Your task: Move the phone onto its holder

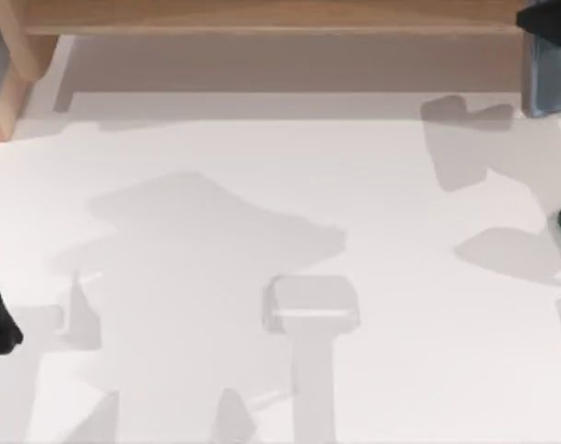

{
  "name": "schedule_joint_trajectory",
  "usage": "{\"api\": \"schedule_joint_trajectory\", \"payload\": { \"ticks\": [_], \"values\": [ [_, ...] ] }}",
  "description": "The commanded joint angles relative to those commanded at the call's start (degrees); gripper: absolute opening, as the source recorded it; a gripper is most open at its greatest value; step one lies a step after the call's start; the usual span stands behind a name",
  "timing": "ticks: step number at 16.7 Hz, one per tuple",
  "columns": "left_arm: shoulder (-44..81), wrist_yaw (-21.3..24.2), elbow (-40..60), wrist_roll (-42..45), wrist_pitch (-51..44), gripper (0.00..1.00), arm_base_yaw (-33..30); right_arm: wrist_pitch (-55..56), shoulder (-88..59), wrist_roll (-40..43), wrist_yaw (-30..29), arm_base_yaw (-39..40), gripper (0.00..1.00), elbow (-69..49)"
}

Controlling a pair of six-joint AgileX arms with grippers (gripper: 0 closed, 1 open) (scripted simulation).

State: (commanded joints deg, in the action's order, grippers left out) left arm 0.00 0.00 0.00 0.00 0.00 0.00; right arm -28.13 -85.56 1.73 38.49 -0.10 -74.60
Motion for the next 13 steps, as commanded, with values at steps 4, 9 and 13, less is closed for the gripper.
{"api": "schedule_joint_trajectory", "payload": {
  "ticks": [4,9,13],
  "values": [
    [0.0,0.0,0.0,0.0,0.0,1.00,0.0,3.3,3.8,10.3,4.9,-9.5,0.00,5.4],
    [0.0,0.0,0.0,0.0,0.0,1.00,0.0,6.8,7.7,22.4,10.2,-20.2,0.00,11.9],
    [0.0,0.0,0.0,0.0,0.0,1.00,0.0,7.6,9.7,32.8,13.0,-29.3,0.00,20.9]
  ]
}}
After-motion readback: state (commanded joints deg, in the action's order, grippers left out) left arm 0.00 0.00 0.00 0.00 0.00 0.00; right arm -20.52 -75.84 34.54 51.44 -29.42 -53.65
